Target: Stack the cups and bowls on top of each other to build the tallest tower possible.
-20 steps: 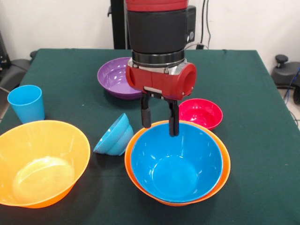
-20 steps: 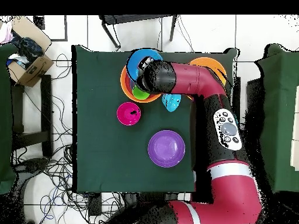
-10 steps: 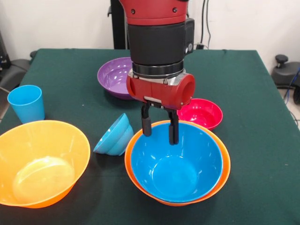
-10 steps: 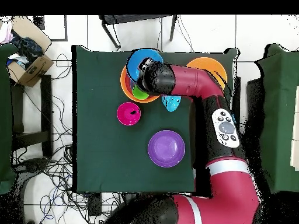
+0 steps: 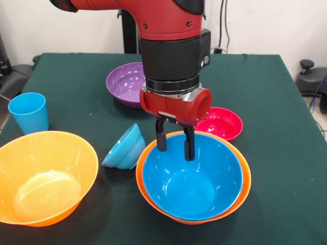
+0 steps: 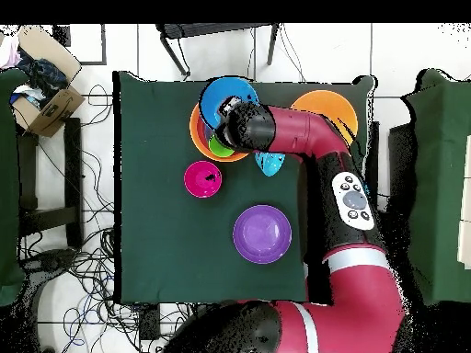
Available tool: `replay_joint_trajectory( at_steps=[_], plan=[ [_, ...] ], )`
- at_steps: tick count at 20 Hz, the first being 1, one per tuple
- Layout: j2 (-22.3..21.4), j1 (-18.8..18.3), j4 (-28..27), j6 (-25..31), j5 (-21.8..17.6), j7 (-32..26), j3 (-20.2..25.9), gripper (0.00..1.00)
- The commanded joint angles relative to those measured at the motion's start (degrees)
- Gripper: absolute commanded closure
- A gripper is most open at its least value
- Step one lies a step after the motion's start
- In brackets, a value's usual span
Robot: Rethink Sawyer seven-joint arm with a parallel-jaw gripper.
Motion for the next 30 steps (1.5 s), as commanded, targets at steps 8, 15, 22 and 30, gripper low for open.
replay_joint_trajectory(
  at_steps=[8, 15, 22, 30],
  plan=[
    [-1.5, 1.9, 2.4, 5.2, 0.8, 1.8, -1.7, 0.00],
    [-1.9, 1.8, 3.5, 4.5, 1.5, 1.9, -1.9, 0.00],
    [0.2, 1.4, 4.2, 0.4, 1.4, 2.5, -1.6, 0.00],
    [0.4, 1.4, 5.4, -1.7, 1.0, 3.4, -2.0, 0.00]
  ],
)
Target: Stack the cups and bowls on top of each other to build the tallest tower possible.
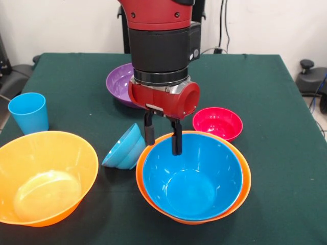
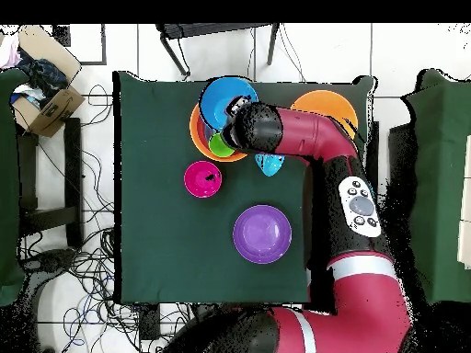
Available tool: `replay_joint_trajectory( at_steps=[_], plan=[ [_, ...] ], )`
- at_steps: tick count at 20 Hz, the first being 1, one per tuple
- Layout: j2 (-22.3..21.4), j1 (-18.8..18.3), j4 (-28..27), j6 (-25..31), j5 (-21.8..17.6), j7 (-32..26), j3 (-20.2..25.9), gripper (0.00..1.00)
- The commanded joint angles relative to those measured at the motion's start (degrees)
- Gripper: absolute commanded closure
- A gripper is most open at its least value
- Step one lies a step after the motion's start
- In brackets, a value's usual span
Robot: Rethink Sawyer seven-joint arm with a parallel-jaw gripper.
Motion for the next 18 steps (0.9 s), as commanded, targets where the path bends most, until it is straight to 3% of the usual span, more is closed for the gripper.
replay_joint_trajectory(
  at_steps=[1, 18],
  plan=[
    [2.0, 1.2, 4.8, -2.0, 0.0, 3.4, 0.3, 0.00],
    [3.6, 1.3, 6.1, -5.9, -1.0, 3.9, -0.7, 0.00]
  ],
)
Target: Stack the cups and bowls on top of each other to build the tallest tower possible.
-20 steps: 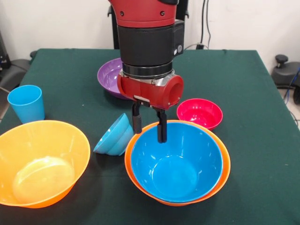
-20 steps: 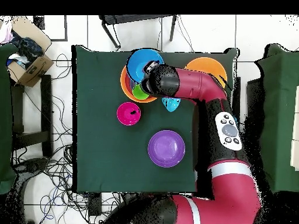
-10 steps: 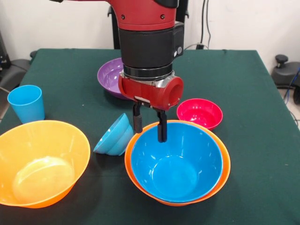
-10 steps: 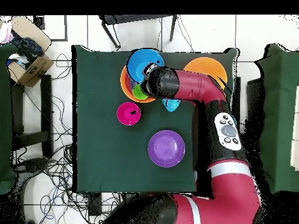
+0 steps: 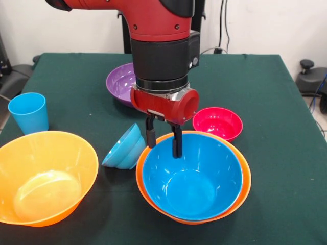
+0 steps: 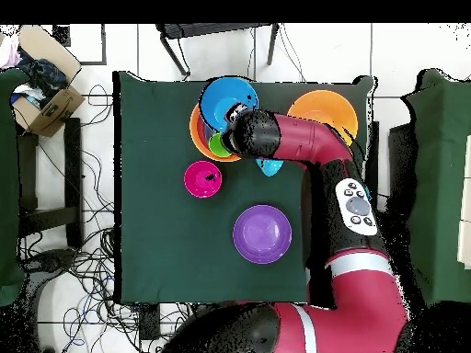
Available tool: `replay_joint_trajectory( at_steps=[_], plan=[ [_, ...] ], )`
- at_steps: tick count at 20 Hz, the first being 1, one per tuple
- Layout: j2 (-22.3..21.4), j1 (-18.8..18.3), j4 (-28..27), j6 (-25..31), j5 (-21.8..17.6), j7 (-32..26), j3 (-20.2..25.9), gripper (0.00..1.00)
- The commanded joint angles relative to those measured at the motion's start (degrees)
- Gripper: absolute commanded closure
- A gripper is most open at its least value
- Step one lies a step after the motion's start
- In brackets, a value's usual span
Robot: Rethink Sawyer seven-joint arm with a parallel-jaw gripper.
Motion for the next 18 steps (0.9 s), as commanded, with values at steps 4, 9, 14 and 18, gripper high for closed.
replay_joint_trajectory(
  at_steps=[4, 9, 14, 18],
  plan=[
    [1.7, 1.6, 4.8, -3.0, -0.6, 3.8, -0.8, 0.00],
    [1.6, 2.0, 5.2, -3.6, -0.4, 4.1, -1.1, 0.00],
    [1.7, 2.0, 4.8, -3.7, -0.8, 3.5, -1.2, 0.00],
    [1.7, 1.8, 5.0, -4.6, -1.0, 3.1, -0.9, 0.00]
  ],
)
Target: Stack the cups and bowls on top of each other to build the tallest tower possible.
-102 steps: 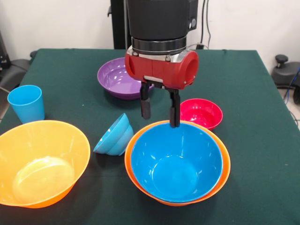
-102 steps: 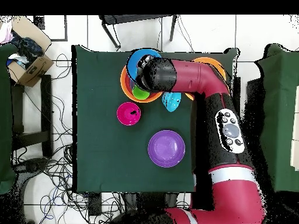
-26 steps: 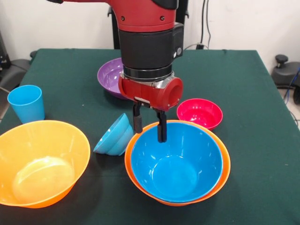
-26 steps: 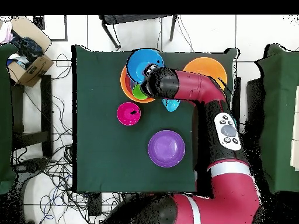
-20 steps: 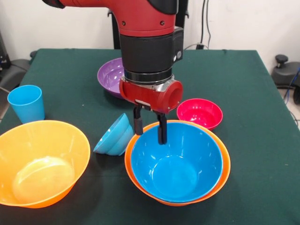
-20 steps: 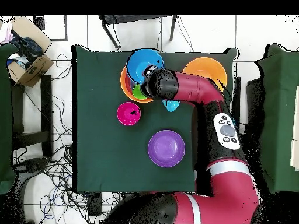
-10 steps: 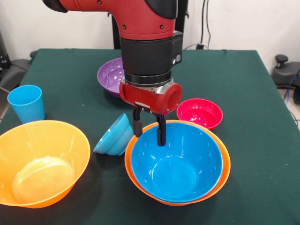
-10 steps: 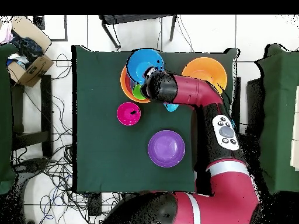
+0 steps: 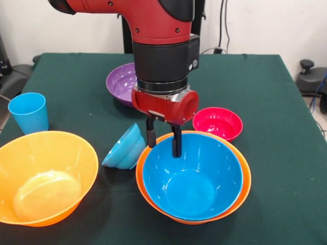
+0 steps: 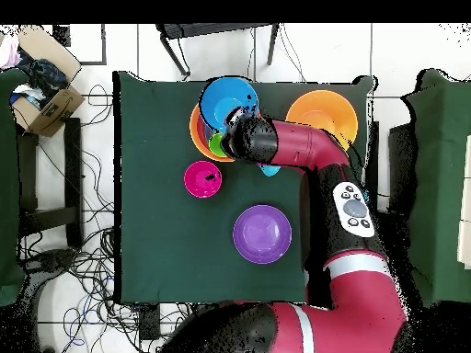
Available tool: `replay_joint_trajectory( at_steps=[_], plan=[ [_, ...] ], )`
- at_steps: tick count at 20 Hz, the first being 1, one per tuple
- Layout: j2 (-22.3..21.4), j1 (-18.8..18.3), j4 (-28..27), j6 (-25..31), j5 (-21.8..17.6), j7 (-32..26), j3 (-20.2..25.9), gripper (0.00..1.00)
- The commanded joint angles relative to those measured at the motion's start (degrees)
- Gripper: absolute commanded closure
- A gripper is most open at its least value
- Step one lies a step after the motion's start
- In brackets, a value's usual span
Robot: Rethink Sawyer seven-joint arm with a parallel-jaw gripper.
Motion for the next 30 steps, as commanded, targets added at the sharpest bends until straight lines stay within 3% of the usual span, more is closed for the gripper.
replay_joint_trajectory(
  at_steps=[1, 15, 19, 24, 30],
  plan=[
    [1.7, 1.6, 3.4, -2.9, -1.2, 3.1, -0.3, 1.00],
    [1.4, 1.1, 3.1, -2.4, -2.2, 0.6, 0.4, 1.00],
    [-0.3, 0.2, 5.2, -0.5, -0.1, 1.4, 1.8, 1.00],
    [-5.7, -2.0, 10.2, 2.6, 3.0, 0.1, 5.2, 1.00],
    [-7.9, -3.5, 12.4, 4.5, 5.3, -1.3, 8.0, 1.00]
  ],
)
